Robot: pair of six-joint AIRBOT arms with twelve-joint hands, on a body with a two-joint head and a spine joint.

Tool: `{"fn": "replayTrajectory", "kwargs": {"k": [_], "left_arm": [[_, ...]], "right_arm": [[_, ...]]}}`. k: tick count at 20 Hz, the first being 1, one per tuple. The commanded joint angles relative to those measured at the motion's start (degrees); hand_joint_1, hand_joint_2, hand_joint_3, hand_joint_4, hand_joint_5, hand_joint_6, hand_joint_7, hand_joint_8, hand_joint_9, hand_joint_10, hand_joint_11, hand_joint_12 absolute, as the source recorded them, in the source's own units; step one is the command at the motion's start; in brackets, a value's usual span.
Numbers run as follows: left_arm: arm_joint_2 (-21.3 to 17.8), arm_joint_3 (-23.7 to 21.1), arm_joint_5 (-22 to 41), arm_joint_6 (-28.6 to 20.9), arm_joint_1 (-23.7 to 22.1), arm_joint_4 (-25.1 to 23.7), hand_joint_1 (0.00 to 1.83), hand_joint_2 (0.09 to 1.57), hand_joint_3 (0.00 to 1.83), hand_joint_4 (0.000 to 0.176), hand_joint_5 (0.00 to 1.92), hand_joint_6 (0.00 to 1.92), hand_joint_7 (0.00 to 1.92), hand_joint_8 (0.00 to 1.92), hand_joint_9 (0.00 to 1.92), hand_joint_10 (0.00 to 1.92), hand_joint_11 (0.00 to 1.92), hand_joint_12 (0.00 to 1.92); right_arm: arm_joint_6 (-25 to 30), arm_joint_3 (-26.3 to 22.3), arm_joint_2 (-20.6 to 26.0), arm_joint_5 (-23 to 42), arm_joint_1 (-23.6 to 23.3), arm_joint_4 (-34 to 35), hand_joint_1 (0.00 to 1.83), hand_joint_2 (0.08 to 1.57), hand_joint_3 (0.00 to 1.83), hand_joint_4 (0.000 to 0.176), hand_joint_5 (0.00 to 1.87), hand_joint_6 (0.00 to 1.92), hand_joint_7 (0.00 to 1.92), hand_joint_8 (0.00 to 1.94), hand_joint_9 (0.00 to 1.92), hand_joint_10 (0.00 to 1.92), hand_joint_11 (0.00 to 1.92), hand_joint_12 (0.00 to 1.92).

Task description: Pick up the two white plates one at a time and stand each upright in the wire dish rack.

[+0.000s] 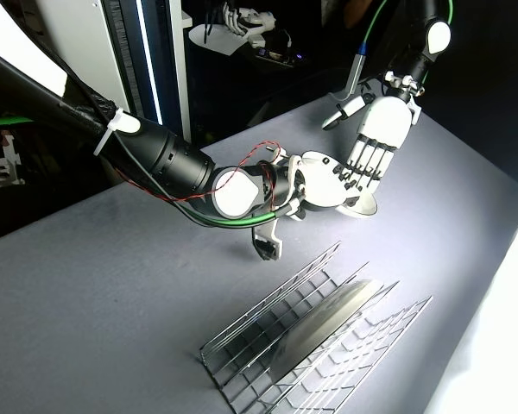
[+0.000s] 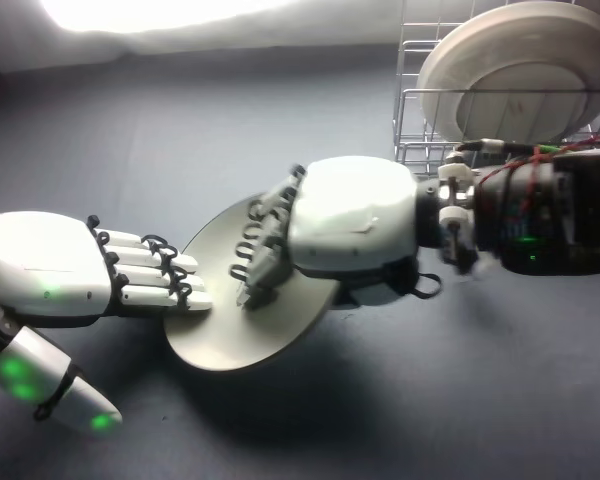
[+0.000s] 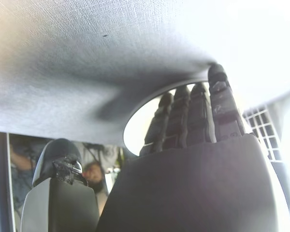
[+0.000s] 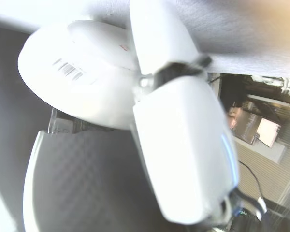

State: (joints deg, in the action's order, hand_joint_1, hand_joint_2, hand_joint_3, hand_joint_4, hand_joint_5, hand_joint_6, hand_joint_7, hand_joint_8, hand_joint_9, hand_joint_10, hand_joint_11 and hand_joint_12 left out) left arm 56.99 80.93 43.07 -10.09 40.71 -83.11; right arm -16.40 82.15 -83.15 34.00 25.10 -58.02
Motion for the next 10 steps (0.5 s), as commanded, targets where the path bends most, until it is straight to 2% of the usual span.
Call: {"fn": "replayTrajectory", "kwargs": {"k": [1,2,3,6,10], "left_arm": [[0.60,-0.12,0.52,0.10,0.38,-2.17,0.00,1.05,0.00,0.000,0.07,0.00,0.04,0.00,0.00,0.00,0.00,0.00],[0.60,-0.08,0.52,0.09,0.38,-2.16,0.00,1.06,0.01,0.000,0.07,0.00,0.04,0.00,0.00,0.00,0.00,0.00],[0.60,-0.06,0.52,0.09,0.38,-2.16,0.00,1.05,0.00,0.000,0.06,0.00,0.03,0.00,0.00,0.00,0.00,0.00],[0.58,-0.06,0.53,0.06,0.40,-2.15,0.00,1.04,0.00,0.000,0.06,0.00,0.03,0.00,0.00,0.00,0.00,0.00],[-0.22,0.00,1.08,-0.04,-0.85,-2.13,0.00,1.03,0.00,0.000,0.07,0.01,0.05,0.01,0.01,0.00,0.00,0.00]], "right_arm": [[0.08,0.01,0.27,1.45,0.14,0.72,1.27,1.07,0.00,0.000,1.03,0.87,1.13,0.76,1.16,0.50,0.98,0.83],[0.03,0.01,0.26,1.42,0.14,0.72,1.37,1.06,0.00,0.000,0.99,0.84,1.09,0.75,1.13,0.85,1.01,0.85],[-0.06,0.01,0.25,1.42,0.14,0.72,1.39,1.06,0.00,0.000,1.00,0.82,1.08,0.73,1.14,0.92,1.03,0.87],[-0.24,0.02,0.26,1.38,0.29,0.72,1.39,1.06,0.00,0.000,0.97,0.88,1.06,0.73,1.15,0.92,1.01,0.93],[-0.26,0.01,0.29,1.58,0.31,0.73,1.39,1.06,0.00,0.000,1.01,0.86,1.06,0.74,1.13,0.95,0.98,0.95]]}}
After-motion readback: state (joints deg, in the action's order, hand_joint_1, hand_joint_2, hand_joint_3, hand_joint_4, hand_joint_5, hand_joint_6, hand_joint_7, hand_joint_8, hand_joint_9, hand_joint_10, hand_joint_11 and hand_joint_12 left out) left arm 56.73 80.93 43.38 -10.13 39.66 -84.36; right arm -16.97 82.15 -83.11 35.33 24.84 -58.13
